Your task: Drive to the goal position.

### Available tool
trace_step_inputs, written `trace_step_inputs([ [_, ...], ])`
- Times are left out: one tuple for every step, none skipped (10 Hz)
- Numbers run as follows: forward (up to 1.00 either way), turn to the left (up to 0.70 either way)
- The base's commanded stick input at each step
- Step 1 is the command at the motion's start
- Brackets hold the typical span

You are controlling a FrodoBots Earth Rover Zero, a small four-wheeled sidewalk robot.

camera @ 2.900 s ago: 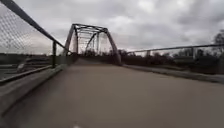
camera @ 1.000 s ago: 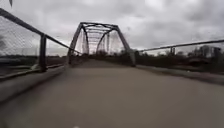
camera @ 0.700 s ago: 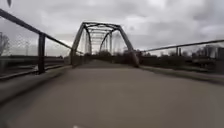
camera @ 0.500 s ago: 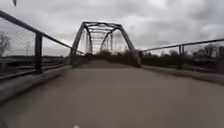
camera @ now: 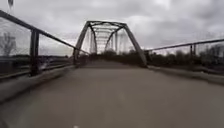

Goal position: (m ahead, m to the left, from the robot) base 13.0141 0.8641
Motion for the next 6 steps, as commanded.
trace_step_inputs([
  [0.70,0.00],
  [0.70,0.00],
  [0.70,0.21],
  [0.70,0.33],
  [0.70,0.32],
  [0.70,0.23],
])
